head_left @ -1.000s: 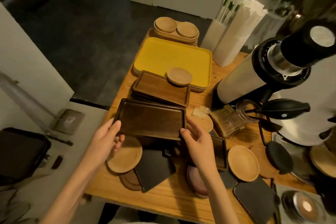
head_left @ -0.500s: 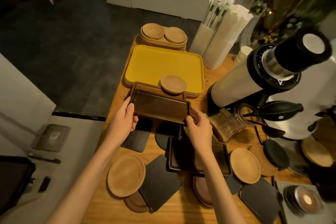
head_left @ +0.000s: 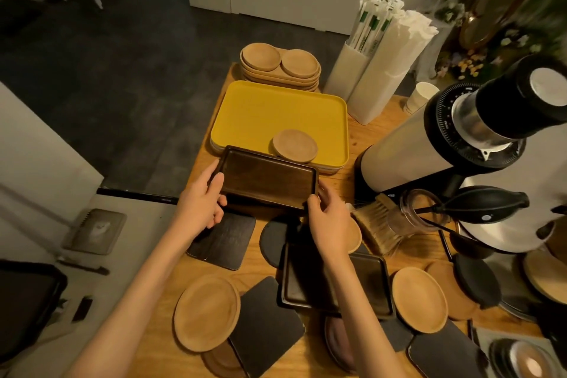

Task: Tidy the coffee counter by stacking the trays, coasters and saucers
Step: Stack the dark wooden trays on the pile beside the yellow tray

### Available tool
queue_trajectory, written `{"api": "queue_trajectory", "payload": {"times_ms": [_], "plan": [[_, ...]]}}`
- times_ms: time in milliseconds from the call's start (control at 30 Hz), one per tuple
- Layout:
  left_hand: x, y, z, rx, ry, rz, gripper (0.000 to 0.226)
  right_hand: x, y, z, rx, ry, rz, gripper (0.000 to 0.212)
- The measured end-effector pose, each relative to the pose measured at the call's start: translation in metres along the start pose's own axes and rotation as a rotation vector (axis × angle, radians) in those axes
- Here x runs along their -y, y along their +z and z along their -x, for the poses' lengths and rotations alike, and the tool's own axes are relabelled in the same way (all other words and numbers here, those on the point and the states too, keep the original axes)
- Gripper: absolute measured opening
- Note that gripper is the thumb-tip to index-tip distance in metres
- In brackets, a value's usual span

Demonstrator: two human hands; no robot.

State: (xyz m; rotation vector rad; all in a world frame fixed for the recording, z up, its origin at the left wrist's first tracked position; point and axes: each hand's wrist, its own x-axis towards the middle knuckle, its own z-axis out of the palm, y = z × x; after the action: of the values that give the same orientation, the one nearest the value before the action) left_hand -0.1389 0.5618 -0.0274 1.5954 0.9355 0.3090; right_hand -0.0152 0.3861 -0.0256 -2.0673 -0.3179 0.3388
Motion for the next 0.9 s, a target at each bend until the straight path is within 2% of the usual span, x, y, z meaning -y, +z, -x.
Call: {"api": "queue_trajectory", "payload": {"times_ms": [433,567,767,900], "plan": [[0.005,-0.003,-0.004,-0.025,0.007,-0.103,0.052,-0.001,0.001,-0.011,0.038,-0.012,-0.021,0.047],[0.004,-0.003,0.003,-0.060,0.015,-0.153,0.047,-0.001,-0.006,-0.008,0.068,-0.005,-0.026,0.051],[0.006,0.001,0.039,-0.223,0.125,-0.152,0.033,-0.012,-0.048,0.021,0.056,-0.017,-0.029,0.047],[0.017,0.026,0.079,-0.141,0.112,-0.123,0.021,-0.037,-0.094,0.059,0.009,0.027,-0.028,0.036]]}}
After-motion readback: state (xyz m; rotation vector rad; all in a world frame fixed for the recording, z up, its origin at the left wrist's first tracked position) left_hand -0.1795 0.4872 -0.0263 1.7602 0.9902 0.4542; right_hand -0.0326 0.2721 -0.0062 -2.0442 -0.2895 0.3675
